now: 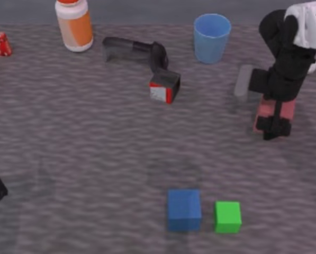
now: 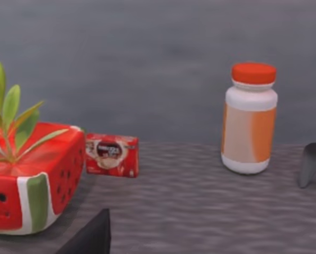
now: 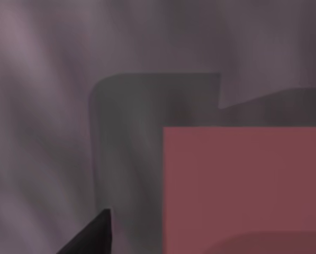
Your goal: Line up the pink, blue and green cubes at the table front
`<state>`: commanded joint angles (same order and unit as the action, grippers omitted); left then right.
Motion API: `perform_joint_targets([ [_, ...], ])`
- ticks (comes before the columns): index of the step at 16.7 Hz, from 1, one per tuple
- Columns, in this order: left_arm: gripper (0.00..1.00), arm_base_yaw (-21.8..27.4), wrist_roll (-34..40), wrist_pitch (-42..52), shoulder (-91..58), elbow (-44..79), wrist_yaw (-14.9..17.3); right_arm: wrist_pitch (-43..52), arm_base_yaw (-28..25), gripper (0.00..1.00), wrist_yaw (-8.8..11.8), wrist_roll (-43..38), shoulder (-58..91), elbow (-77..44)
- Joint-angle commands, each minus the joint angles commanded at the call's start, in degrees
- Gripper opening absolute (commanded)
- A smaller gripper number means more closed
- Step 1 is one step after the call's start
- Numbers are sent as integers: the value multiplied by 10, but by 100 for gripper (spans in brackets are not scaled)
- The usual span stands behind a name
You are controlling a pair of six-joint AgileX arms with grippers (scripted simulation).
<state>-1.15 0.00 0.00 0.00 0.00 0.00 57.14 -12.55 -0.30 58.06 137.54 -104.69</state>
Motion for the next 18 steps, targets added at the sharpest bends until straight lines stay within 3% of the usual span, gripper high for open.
perform_joint_targets([
  [1,100,0,0,0,0,0,0,0,0,100,0,0,0,0],
  [14,100,0,0,0,0,0,0,0,0,2,0,0,0,0],
  [18,100,0,0,0,0,0,0,0,0,0,0,0,0,0],
])
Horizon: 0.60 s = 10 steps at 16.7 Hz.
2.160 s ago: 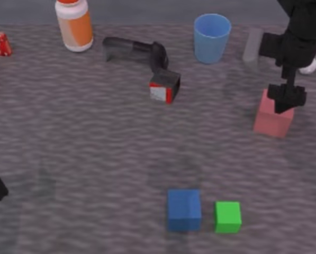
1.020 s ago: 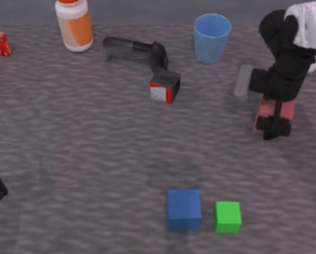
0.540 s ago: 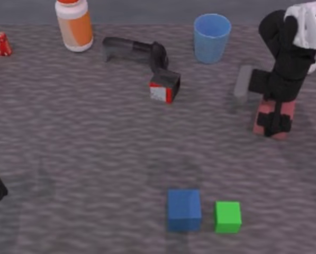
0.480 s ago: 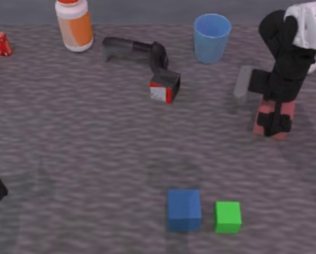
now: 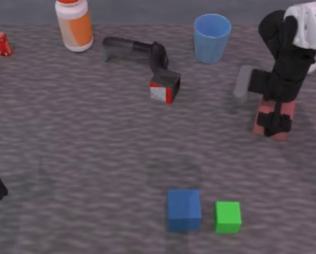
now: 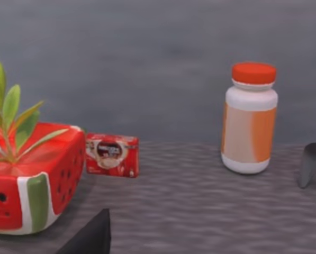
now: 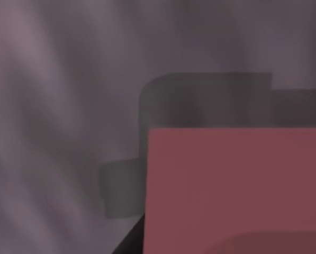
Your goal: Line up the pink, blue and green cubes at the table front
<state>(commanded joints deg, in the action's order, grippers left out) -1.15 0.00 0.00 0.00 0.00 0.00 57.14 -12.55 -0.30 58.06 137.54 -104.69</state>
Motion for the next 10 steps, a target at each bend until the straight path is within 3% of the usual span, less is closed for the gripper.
perform_joint_targets([
  [6,100,0,0,0,0,0,0,7,1,0,0,-2,-7,-1],
  [10,100,0,0,0,0,0,0,65,0,0,1,-2,-22,-44],
])
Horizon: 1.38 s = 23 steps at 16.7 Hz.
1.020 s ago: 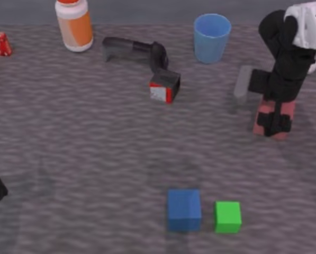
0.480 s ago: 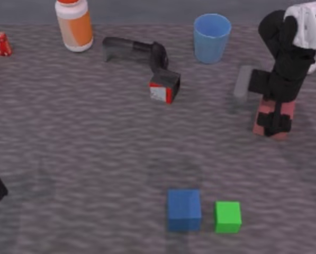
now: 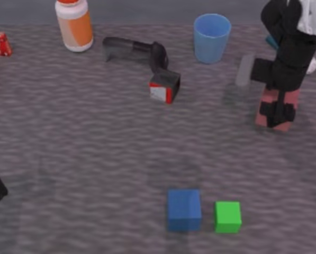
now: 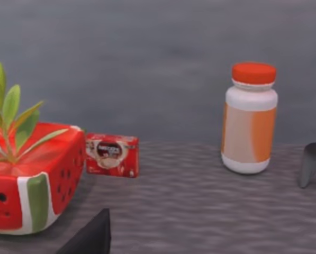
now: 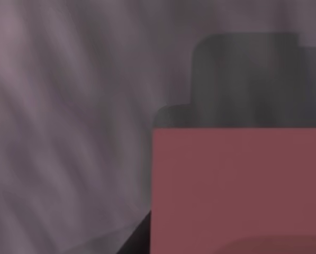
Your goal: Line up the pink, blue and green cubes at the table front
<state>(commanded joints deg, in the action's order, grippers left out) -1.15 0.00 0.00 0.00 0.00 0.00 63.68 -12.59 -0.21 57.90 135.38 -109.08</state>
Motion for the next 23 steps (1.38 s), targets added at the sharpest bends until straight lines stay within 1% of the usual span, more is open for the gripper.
perform_joint_targets([
  [4,100,0,0,0,0,0,0,69,-3,0,0,0,-20,-47],
  [9,100,0,0,0,0,0,0,72,-2,0,0,-1,-20,-51],
  [11,100,0,0,0,0,0,0,76,-21,0,0,-13,-17,-58],
  [13,100,0,0,0,0,0,0,84,-65,0,0,-37,-12,-72],
  [15,100,0,0,0,0,0,0,94,-125,0,0,-73,-5,-88],
  [21,100,0,0,0,0,0,0,131,-355,0,2,-204,14,-134],
  [23,100,0,0,0,0,0,0,138,-415,0,1,-241,14,-146],
])
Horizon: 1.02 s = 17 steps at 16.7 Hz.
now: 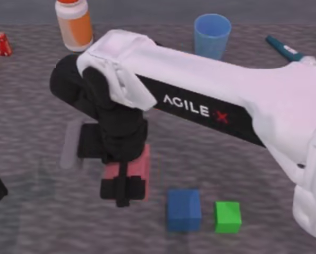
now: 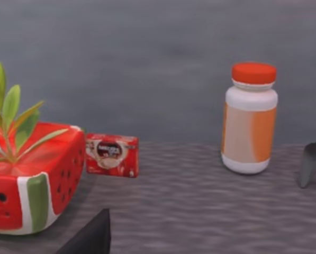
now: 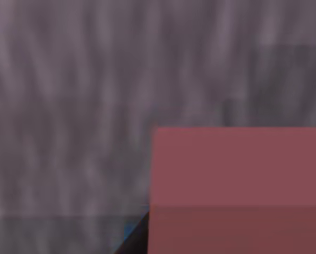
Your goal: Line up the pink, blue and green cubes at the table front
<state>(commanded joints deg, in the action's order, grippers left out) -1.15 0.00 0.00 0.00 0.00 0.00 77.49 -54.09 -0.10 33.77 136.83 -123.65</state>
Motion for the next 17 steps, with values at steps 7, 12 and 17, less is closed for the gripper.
perform_joint_targets([
  [7,100,0,0,0,0,0,0,5,-51,0,-2,-37,-2,-11],
  [12,100,0,0,0,0,0,0,-36,-50,0,-1,-38,0,27],
  [17,100,0,0,0,0,0,0,-133,-51,0,-1,-39,11,112],
])
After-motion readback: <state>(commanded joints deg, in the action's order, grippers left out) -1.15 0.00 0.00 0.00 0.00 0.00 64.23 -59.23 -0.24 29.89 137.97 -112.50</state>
